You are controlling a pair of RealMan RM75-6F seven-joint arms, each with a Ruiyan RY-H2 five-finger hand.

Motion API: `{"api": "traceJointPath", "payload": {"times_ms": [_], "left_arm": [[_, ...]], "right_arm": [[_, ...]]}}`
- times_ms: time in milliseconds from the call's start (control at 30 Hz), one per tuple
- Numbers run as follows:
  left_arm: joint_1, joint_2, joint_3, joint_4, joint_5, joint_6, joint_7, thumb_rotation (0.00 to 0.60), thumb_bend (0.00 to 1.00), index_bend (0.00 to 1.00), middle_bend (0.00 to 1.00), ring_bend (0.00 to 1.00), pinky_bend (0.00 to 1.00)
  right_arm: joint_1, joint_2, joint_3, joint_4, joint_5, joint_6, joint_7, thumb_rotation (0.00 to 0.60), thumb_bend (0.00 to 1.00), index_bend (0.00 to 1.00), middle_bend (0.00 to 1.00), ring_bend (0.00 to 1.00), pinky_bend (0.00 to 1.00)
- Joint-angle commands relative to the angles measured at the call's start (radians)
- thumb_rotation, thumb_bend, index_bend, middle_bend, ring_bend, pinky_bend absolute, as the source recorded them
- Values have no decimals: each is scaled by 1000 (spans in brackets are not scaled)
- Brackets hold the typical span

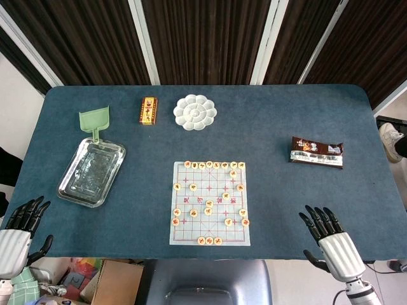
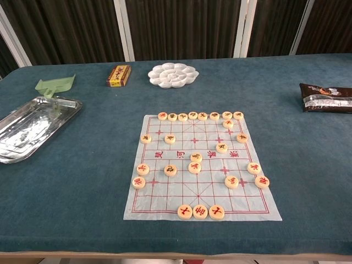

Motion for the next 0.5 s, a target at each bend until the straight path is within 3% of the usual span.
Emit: {"api": "traceJointPath", "payload": {"times_ms": [33, 267, 500], "left_arm": [[0, -2, 1, 1, 4, 2, 0, 600, 408, 0, 0, 0, 111], [-10, -4, 2, 2, 14, -8, -4, 600, 409, 0, 0, 0, 111], [-22, 6, -2, 7, -8, -34, -37, 600, 409, 0, 0, 0, 111]], "right_arm": [[8, -4, 3, 3, 0, -11, -3, 600, 389, 0, 0, 0, 0], [107, -29, 40, -6, -28, -112, 10, 600, 389, 20, 0, 0, 0], [310, -116, 204, -119, 132, -385, -115, 600, 392, 204, 0, 0, 0]]}}
